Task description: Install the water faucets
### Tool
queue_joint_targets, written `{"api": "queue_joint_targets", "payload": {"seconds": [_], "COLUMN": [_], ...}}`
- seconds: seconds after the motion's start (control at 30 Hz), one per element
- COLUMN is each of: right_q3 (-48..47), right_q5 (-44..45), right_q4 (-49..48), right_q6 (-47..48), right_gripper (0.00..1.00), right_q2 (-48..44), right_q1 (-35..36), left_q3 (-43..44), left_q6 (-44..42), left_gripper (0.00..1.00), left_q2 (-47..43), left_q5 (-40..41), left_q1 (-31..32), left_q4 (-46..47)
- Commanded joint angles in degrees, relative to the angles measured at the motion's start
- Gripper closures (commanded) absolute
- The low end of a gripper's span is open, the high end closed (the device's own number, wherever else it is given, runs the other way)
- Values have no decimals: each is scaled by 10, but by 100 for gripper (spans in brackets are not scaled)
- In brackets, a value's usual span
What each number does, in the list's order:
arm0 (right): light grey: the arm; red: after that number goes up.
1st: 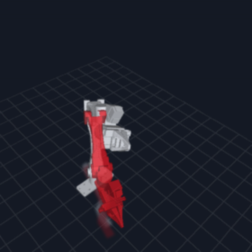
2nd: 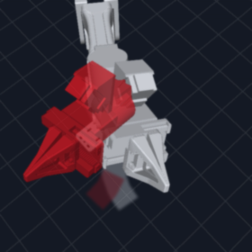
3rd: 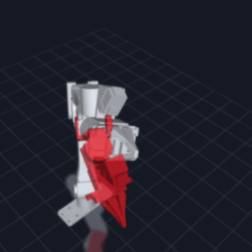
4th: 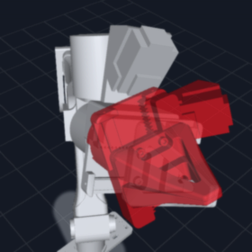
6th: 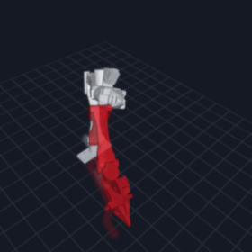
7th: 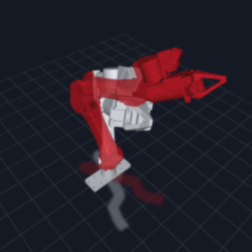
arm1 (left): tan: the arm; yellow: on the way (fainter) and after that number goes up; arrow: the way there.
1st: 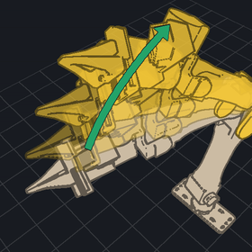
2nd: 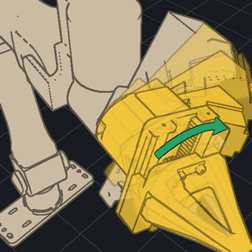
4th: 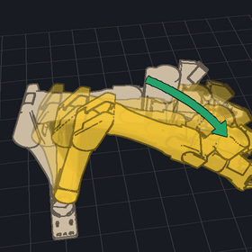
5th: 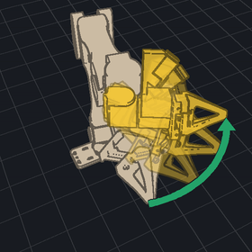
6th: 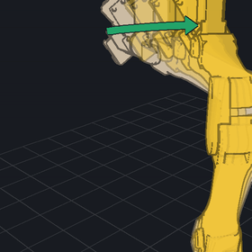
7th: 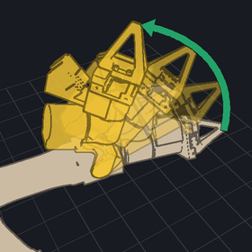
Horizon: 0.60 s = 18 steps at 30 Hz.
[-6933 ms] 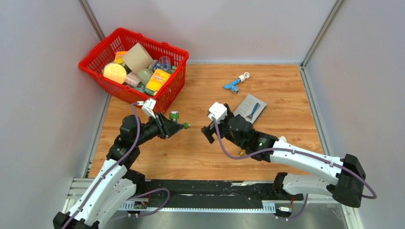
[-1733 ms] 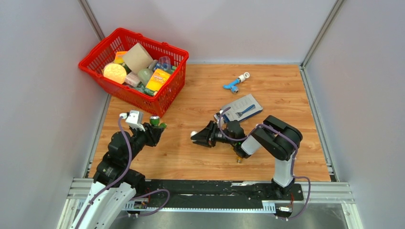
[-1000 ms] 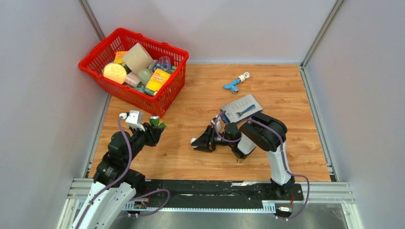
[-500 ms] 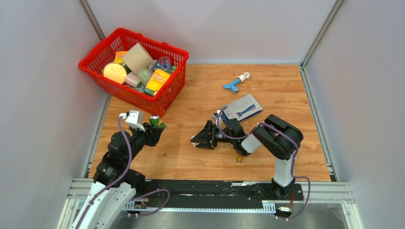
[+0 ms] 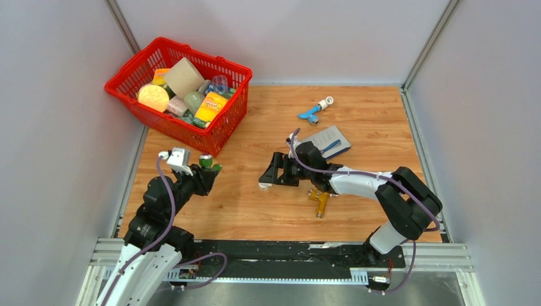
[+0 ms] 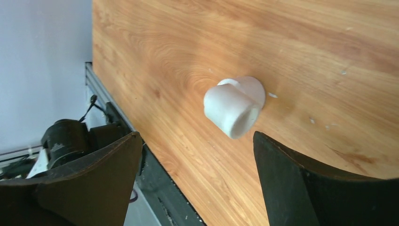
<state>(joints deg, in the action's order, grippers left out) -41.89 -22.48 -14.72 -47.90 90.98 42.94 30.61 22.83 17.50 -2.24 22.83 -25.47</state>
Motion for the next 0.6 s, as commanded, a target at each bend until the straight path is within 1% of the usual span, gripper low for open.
{"api": "queue_joint_targets", "payload": {"seconds": [0.0, 0.17, 0.23, 0.33, 0.4, 0.43, 0.57], "right_q3": [-32, -33, -54, -88, -107, -115, -130], "right_q5": [49, 75, 102, 152, 176, 184, 209], "right_q4": [126, 145, 204, 260, 286, 291, 291], "right_q6": [68, 108, 143, 191, 218, 234, 271], "right_gripper": [9, 10, 10, 10, 7, 4, 0], "right_q2": [-26, -37, -41, -53, -61, -65, -98], "right_q1": [-1, 0, 0, 7, 7, 7, 4], "left_q3": [11, 11, 11, 11, 12, 12, 12], "left_q6": [-4, -3, -4, -4, -4, -4, -4], "left_gripper": [100, 100, 100, 100, 100, 100, 100], "left_q2": [-7, -8, -8, -6, -7, -7, -7], "left_q5": [4, 4, 4, 4, 4, 5, 6], "left_q1": [-4, -3, -3, -3, -3, -3, -3], "left_q4": [29, 29, 30, 30, 30, 30, 28]}}
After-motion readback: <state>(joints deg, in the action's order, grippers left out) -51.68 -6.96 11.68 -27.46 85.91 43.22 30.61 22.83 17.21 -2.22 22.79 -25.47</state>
